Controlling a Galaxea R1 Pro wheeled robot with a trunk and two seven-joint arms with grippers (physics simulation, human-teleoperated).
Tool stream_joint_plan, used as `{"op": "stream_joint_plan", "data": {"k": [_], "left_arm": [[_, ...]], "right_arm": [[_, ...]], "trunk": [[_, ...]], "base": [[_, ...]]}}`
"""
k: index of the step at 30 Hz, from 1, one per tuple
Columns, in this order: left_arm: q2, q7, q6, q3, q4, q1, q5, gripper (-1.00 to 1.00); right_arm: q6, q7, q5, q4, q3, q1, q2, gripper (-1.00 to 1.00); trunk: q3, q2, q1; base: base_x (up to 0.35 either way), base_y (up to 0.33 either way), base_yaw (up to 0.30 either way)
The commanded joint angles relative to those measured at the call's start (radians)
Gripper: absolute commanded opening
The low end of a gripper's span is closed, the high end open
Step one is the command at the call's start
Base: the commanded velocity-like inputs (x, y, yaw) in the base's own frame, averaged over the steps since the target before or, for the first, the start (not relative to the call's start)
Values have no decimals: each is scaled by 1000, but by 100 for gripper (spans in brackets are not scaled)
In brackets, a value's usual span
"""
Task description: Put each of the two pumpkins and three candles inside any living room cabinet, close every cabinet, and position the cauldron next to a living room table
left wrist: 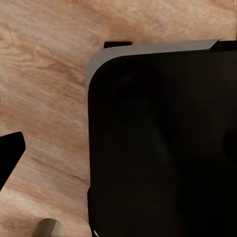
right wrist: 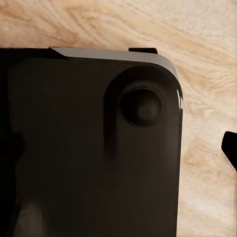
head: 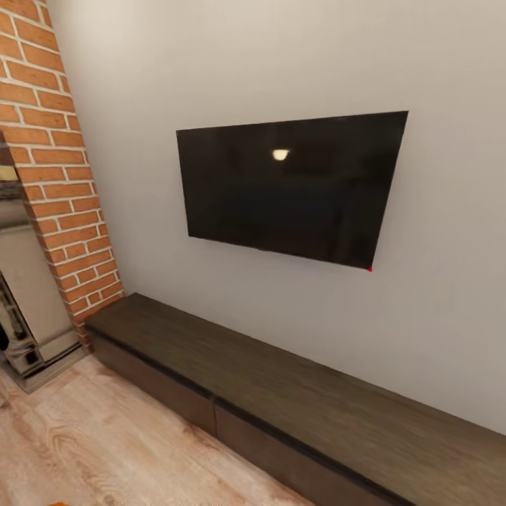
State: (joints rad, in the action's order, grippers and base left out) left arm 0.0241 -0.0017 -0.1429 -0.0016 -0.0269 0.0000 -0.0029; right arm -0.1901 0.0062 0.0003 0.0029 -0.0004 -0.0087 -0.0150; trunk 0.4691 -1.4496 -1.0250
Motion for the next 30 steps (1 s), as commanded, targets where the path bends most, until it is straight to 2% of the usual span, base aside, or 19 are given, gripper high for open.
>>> {"op": "stream_joint_plan", "data": {"k": [1, 6, 9, 12, 15, 18, 21, 23, 26, 30], "left_arm": [[0, 0, -13, 0, -1, 0, 1, 100], [1, 4, -25, 1, -22, -13, 5, 100], [-3, 8, -1, 4, -123, -38, 12, 100], [-7, 10, 135, 5, -199, -87, 14, 100], [-7, 6, 357, 6, -275, -163, 13, 100], [-7, 0, 438, 8, -327, -191, 13, 100], [-8, 0, 450, 8, -356, -200, 22, 100], [-6, 2, 441, 6, -371, -203, 24, 100], [-2, -1, 411, 4, -380, -204, 24, 100], [0, -5, 313, 5, -379, -204, 26, 100]], "right_arm": [[-3, 0, -1, 1, -1, 0, 0, 100], [8, -7, -4, -2, -4, 0, 1, 100], [61, -8, -19, -42, -7, -8, 2, 100], [193, -6, -55, -175, -7, -19, 3, 100], [403, -6, -89, -395, -7, -24, 4, 100], [538, -6, -98, -577, -6, -25, 4, 100], [578, 2, -96, -682, 0, -26, 3, 100], [572, 1, -92, -699, 5, -26, 3, 100], [547, -5, -88, -694, 28, -27, 3, 100], [472, -9, -86, -653, 82, -27, 3, 100]], "trunk": [[1, 0, 0], [1, 0, 0], [2, 0, 0], [4, 0, 0], [6, 0, 0], [8, 0, 0], [11, 0, 0], [12, 0, 0], [15, 0, 0], [18, 0, 0]], "base": [[0, 0, 289], [0, 0, 289], [0, 0, 288], [0, 0, 285], [0, 0, 278], [0, 0, 272], [0, 0, 270], [0, 0, 269], [0, 0, 267], [0, 0, 266]]}}
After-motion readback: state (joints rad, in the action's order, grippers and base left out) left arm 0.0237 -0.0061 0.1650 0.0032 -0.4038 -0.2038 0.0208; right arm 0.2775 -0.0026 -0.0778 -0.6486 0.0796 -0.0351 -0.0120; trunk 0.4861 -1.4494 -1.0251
